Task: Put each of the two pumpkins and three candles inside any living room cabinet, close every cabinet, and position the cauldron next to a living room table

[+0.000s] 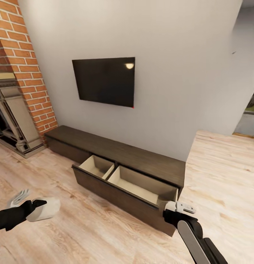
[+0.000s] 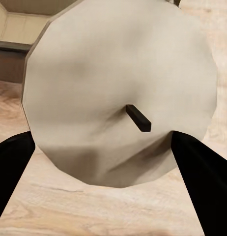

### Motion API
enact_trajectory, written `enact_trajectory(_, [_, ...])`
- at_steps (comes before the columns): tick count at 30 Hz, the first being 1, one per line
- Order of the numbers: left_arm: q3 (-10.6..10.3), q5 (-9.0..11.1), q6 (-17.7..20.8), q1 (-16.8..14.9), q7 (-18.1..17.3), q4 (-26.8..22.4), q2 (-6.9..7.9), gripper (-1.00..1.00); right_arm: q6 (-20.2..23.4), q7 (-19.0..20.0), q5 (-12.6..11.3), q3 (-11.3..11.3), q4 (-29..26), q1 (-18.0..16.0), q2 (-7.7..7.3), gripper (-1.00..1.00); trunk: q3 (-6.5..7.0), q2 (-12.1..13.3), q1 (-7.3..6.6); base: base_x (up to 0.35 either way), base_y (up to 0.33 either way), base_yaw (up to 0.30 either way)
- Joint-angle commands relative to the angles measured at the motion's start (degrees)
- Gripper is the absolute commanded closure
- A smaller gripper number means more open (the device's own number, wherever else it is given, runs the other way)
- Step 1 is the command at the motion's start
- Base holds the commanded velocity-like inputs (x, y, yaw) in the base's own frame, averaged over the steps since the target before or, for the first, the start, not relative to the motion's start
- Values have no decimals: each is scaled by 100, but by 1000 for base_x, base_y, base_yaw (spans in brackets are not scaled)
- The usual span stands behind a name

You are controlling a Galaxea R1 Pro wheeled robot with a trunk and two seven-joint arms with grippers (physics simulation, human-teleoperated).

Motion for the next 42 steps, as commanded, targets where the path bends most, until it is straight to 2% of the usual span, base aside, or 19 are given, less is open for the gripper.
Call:
enact_trajectory(1, [6,79,8,-3,57,-8,1,100,9,-58,-39,15,-6,-8,-5,100,13,37,-22,0,0,-278])
enact_trajectory(42, [6,77,8,-2,57,-6,2,100,9,-58,-40,15,-5,-8,-5,100,749,1682,-923,0,0,-278])
